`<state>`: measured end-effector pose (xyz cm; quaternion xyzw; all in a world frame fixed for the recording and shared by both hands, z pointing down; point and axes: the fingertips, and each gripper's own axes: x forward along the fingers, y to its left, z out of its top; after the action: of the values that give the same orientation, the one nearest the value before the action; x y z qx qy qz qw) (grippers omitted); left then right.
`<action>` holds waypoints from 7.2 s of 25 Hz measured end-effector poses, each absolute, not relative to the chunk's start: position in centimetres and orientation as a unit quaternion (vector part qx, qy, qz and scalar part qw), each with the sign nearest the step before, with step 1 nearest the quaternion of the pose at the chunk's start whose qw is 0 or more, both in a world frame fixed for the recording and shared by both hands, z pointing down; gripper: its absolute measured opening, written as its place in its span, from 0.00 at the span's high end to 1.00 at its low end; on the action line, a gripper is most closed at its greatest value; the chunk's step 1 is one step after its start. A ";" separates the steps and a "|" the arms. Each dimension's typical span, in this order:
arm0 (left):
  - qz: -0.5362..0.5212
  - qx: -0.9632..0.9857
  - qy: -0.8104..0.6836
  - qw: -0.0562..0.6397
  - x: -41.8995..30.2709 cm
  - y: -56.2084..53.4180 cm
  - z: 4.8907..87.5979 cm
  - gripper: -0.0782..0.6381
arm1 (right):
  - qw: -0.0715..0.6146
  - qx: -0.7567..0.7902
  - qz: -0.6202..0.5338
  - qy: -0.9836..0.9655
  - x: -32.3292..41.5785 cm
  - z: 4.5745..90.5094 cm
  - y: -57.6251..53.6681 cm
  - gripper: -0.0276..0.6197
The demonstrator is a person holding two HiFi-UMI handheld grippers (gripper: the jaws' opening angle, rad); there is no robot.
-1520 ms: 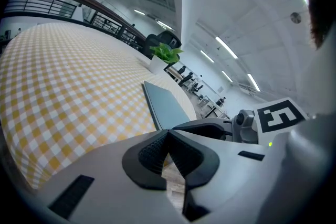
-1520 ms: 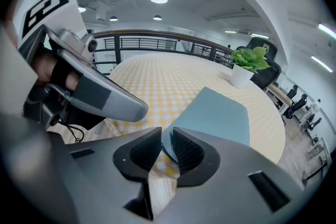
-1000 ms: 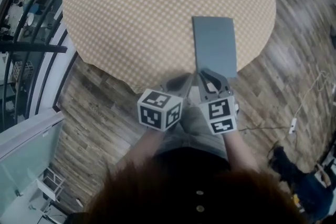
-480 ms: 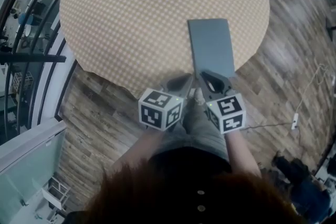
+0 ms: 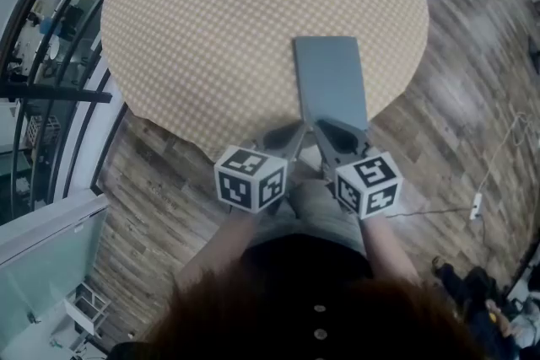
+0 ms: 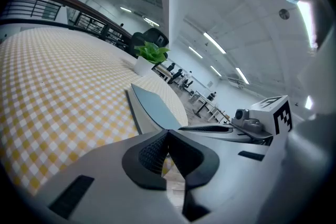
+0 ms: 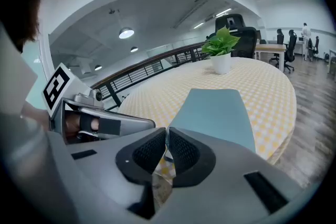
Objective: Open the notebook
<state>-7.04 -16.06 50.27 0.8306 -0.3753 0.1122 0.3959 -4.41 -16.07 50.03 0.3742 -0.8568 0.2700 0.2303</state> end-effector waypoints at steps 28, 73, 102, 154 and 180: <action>0.097 0.855 -0.394 0.324 2.9 -18.7 43.3 0.88 | 0.094 0.393 0.276 -0.872 8.0 41.1 -17.3 0.91; 0.161 0.810 -0.421 0.374 12.2 -18.4 51.1 0.88 | 0.026 0.420 0.475 -0.772 23.3 54.1 -20.4 0.89; 0.128 0.800 -0.445 0.383 12.2 -17.6 50.0 0.88 | 0.096 0.420 0.454 -0.780 23.4 53.8 -20.0 0.79; 0.012 0.875 -0.428 0.225 6.0 -18.0 32.7 0.88 | 0.084 0.403 0.159 -0.897 10.7 31.7 -18.2 0.94; 0.052 0.868 -0.423 0.255 7.3 -15.9 36.6 0.88 | 0.136 0.343 0.174 -0.913 9.3 33.4 -17.3 0.94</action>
<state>7.34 -15.85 36.65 0.8678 -0.4234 0.0522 0.2547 9.27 -17.34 33.38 0.3433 -0.9130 0.1735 0.1357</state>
